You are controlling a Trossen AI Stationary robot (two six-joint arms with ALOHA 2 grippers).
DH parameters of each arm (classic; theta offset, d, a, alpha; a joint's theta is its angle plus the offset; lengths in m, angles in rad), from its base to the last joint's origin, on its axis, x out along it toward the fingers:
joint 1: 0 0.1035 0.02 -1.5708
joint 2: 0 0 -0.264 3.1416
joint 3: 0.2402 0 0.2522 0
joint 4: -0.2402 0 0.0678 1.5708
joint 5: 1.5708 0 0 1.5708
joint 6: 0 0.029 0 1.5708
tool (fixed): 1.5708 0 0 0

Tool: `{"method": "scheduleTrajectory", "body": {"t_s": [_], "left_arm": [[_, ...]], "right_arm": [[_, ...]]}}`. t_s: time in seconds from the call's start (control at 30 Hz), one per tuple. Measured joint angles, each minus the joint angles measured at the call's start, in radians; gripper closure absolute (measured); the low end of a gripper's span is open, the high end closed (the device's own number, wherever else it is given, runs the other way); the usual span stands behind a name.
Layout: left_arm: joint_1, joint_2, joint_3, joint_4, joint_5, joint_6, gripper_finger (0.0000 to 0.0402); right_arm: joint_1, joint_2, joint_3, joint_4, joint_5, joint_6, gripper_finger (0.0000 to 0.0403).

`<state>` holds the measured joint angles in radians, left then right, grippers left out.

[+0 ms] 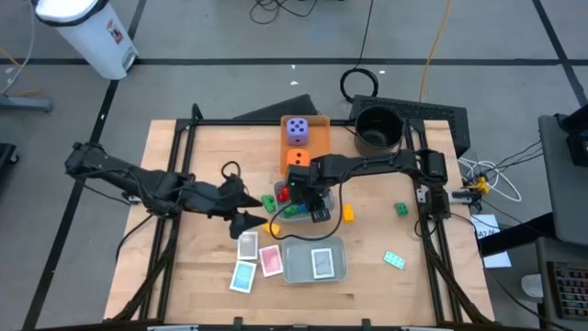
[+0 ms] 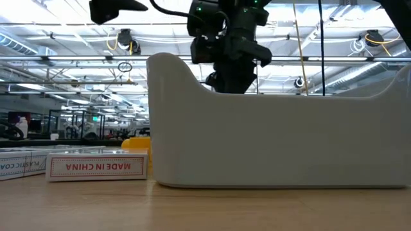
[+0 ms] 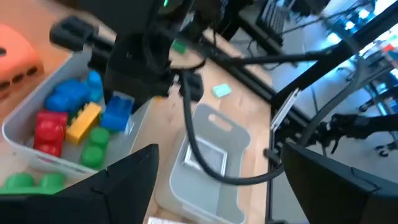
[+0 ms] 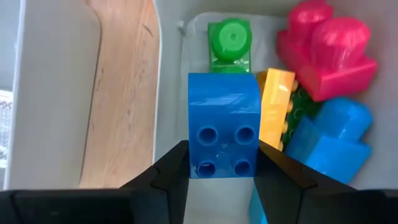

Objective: Pick & Place Toys
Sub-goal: Put the blue game piece into the top gray bin

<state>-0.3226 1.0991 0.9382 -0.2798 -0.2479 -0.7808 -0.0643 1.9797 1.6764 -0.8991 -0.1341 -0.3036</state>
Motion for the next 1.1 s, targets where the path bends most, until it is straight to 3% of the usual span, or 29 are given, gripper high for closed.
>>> {"method": "scheduleTrajectory", "body": {"t_s": [0.43,0.7,1.1], "left_arm": [[0.0,-0.049,0.0,0.161,-0.044,0.095,0.0062],[0.0,-0.049,0.0,0.164,-0.043,0.092,0.0062],[0.0,-0.049,0.0,0.164,-0.043,0.082,0.0062]], "right_arm": [[-0.001,0.078,-0.002,-0.021,0.002,-0.003,0.026],[-0.014,0.078,-0.002,-0.009,0.003,-0.005,0.026],[-0.015,0.078,-0.002,-0.026,0.006,-0.027,0.0197]]}}
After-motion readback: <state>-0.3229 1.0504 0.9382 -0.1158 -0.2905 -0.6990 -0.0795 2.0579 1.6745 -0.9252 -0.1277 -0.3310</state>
